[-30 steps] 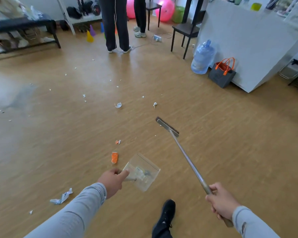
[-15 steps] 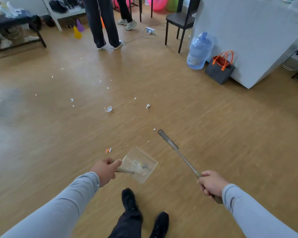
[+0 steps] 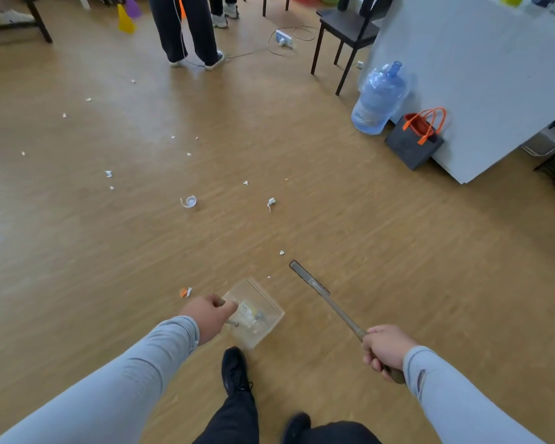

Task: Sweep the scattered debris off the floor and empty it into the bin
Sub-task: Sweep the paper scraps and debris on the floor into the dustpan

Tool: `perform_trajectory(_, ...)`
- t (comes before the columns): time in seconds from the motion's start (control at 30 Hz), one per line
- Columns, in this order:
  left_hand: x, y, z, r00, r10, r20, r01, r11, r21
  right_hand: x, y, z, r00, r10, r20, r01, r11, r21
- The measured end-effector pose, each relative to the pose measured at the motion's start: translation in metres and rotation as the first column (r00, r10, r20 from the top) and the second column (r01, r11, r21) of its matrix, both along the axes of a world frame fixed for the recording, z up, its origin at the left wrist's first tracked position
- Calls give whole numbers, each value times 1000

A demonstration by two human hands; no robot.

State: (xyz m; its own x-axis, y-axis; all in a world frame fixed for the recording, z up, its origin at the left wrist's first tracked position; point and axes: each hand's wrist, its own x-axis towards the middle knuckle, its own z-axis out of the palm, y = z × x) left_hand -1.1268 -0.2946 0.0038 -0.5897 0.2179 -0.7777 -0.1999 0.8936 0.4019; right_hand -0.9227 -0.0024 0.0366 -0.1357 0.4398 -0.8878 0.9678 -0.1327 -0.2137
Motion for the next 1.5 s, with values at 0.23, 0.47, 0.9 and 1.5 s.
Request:
perform_trajectory(0.23, -44, 22, -29, 996, -85, -7, 84, 995, -59, -78, -7, -16, 999, 5, 35, -4, 999, -38)
perform_trajectory(0.47, -69, 36, -64, 996, -85, -19, 82, 989, -125, -110, -32, -55, 977, 203, 65, -198, 977, -79)
perform_trajectory(0.9, -92, 49, -59, 992, -117, -54, 110, 986, -125, -104, 13, -13, 962, 270, 22, -265, 956, -128)
perform_trajectory(1.5, -98, 72, -39, 999, -42, -12, 41, 997, -72, -123, 91, 10, 985, 143, -97, -149, 987, -65)
